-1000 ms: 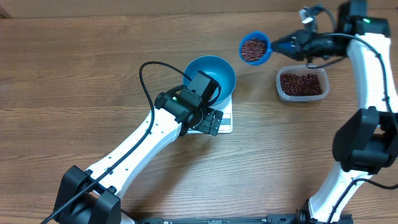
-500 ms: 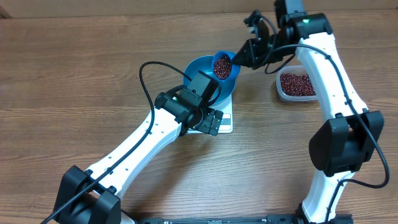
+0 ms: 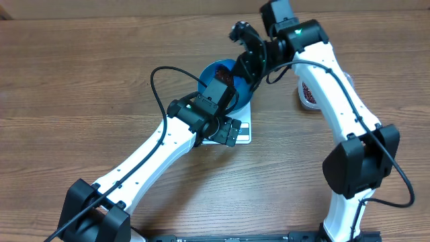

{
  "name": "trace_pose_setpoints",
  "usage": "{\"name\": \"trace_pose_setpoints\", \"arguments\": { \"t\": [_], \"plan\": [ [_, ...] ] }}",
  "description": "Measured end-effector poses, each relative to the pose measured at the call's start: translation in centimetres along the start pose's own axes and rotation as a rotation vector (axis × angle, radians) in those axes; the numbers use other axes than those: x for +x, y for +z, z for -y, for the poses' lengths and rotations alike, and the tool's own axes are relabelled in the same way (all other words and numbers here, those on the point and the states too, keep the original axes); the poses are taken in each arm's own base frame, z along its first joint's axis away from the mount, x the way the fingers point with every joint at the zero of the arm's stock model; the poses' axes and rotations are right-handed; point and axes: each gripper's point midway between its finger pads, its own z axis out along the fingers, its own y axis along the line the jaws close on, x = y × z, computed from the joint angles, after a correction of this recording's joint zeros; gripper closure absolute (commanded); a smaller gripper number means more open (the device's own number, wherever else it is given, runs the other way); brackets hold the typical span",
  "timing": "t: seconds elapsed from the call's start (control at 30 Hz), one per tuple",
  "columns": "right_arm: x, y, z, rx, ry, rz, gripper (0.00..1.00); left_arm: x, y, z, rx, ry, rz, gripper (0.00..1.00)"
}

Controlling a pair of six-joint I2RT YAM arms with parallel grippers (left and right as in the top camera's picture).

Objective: Scoop item into bowl and weigh 150g on scale
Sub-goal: 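Carry the filled scoop with the right gripper over the bowl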

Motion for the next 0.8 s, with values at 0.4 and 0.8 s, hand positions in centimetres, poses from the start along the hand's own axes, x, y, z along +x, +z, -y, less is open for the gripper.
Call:
{"name": "trace_pose_setpoints", "arguments": {
  "t": [0.4, 0.8],
  "plan": [
    [-1.6, -4.0, -0.8, 0.088, -0.143, 0.073, 0.96, 0.0, 0.0, 0.0, 0.0, 0.0, 0.0, 0.0],
    [-1.5, -4.1, 0.3, 0.154, -0.254, 0.048, 0.96, 0.0, 0.0, 0.0, 0.0, 0.0, 0.0, 0.0]
  ]
}}
